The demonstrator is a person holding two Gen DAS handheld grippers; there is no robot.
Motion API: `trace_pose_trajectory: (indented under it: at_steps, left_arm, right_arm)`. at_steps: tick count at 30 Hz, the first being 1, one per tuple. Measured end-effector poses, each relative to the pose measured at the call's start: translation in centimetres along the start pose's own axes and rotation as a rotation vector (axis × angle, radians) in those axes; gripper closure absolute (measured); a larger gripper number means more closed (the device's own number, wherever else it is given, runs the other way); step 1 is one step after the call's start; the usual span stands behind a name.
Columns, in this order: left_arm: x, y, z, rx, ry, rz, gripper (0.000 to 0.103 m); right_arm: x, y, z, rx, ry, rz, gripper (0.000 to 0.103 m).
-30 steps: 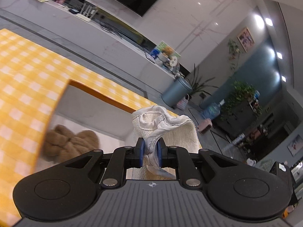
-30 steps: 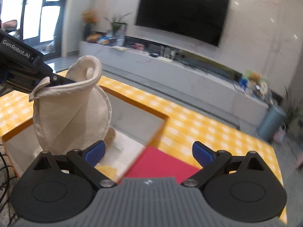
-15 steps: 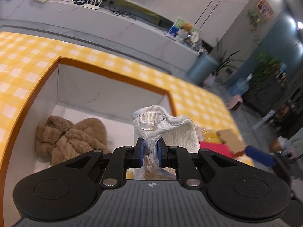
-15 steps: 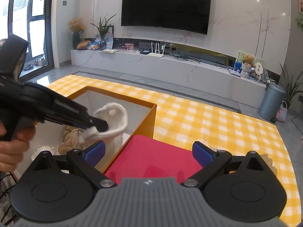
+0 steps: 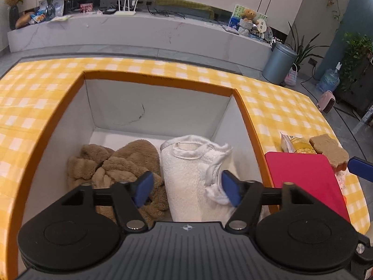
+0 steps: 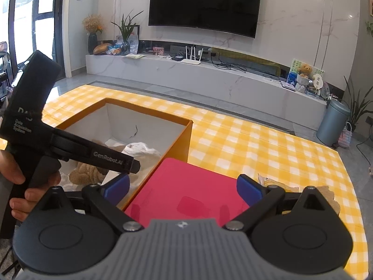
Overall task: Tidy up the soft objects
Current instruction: 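Move both tools back toward the remaining items on the mat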
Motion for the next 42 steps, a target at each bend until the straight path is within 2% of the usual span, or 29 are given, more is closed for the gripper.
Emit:
trace_pose_trajectory:
  at_steps: [5, 8, 11, 13, 15, 18, 23, 27, 33, 37, 42]
  left_arm:
    - [-0.1, 1.8, 0.0, -0.058, -0.038, -0.032, 0.014]
    - [-0.4, 3.6, -0.1, -0.084, -0.066, -0.110, 0.014]
    - [-0.3, 5.8, -0.4, -0.107, -0.117, -0.226, 0.009]
    - [-0.1, 6.7, -0.9, -0.110, -0.156, -0.258, 0.003]
    - [-0.1, 7.2, -1.4, -0.099, -0.178, -0.269, 0.002]
    - [-0.5, 7.7, -1.8, -0.092, -0.163, -0.291, 0.002]
    - [-0.3, 7.9, -1.5, -0.123, -0.110, -0.358, 0.002]
    - [-0.1, 7.9, -2.0, -0.126, -0.141, -0.348, 0.000]
    - [0.1, 8.1, -1.9, -0.097, -0.089, -0.301, 0.000]
    - [0.6, 8.8, -2.3, -0.091, -0.106, -0.296, 0.000]
    - [0.7, 9.5, -3.5, -0.121, -0.116, -0.299, 0.000]
  right_arm:
    - [0.0, 0.3, -0.6, 0.010, -0.011, -0.006, 0.006]
    - [0.1, 0.2, -0.7, 0.019, -0.019, -0.005, 0.006]
    - [0.2, 0.1, -0.8, 0.035, -0.022, -0.002, 0.006]
    - [0.2, 0.1, -0.7, 0.036, -0.025, -0.001, 0.006]
    - [0.2, 0.1, -0.8, 0.038, -0.025, -0.002, 0.006]
    - [0.1, 0.3, -0.8, 0.039, -0.025, -0.006, 0.006]
    - [0.1, 0.6, -0.9, 0.041, -0.022, -0.014, 0.006]
    - [0.1, 1.0, -1.2, 0.046, -0.029, -0.024, 0.006]
    - [0.0, 2.5, -2.4, 0.066, -0.051, -0.055, 0.006]
    - [0.3, 4.1, -4.2, 0.094, -0.079, -0.082, 0.006]
    - [1.4, 6.2, -8.3, 0.166, -0.165, -0.098, 0.005]
Point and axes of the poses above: each gripper's, at about its wrist camera, not at the fingertips, and y roughly against the way its jaws point, z to its left, x to its underside, the point moved 4 cm from there along -y, roughly the way its jaws point, and after that the axes turned 5 degrees about z, right-handed, at the moved point
